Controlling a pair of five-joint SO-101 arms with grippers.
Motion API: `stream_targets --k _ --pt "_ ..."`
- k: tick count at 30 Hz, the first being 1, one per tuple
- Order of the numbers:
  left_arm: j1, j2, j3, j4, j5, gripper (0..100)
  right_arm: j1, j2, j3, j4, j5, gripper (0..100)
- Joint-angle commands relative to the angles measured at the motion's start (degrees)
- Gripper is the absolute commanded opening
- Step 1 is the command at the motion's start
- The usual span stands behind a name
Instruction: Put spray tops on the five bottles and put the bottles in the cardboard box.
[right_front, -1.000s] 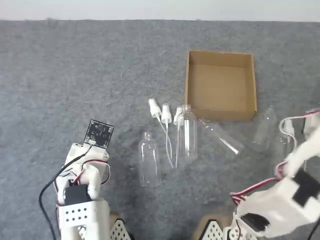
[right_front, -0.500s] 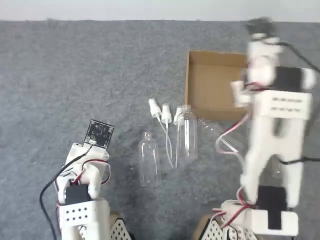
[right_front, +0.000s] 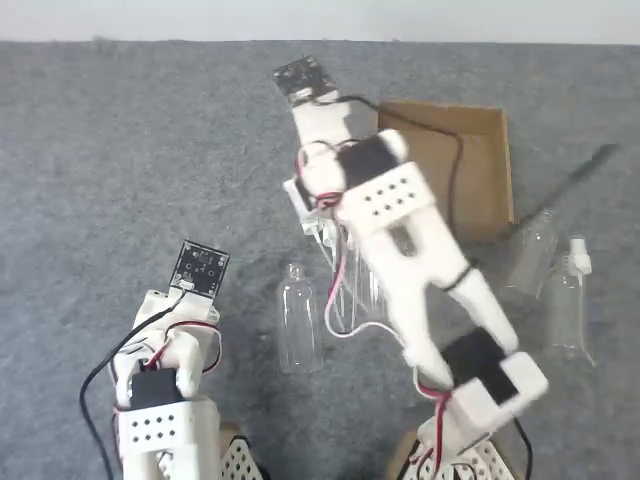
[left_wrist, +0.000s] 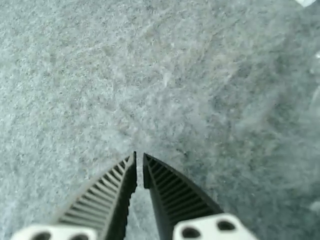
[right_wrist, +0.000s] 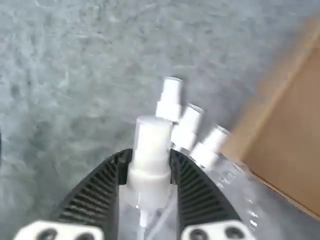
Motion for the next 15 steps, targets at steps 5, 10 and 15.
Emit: stream_targets --k 5,10,15 --pt "-0.18 -1.14 -0.4 0.09 -0.7 1 -3.03 8.92 -3.16 -9.54 -6.68 0.7" --pt "-0.18 -1.14 -0.4 0.09 -0.7 1 -2.86 14.29 -3.16 -11.3 -6.59 0.9" --pt "-0.18 -1.14 -0.4 0.09 -0.7 1 -2.86 16.92 -3.16 -11.3 -6.51 1.1"
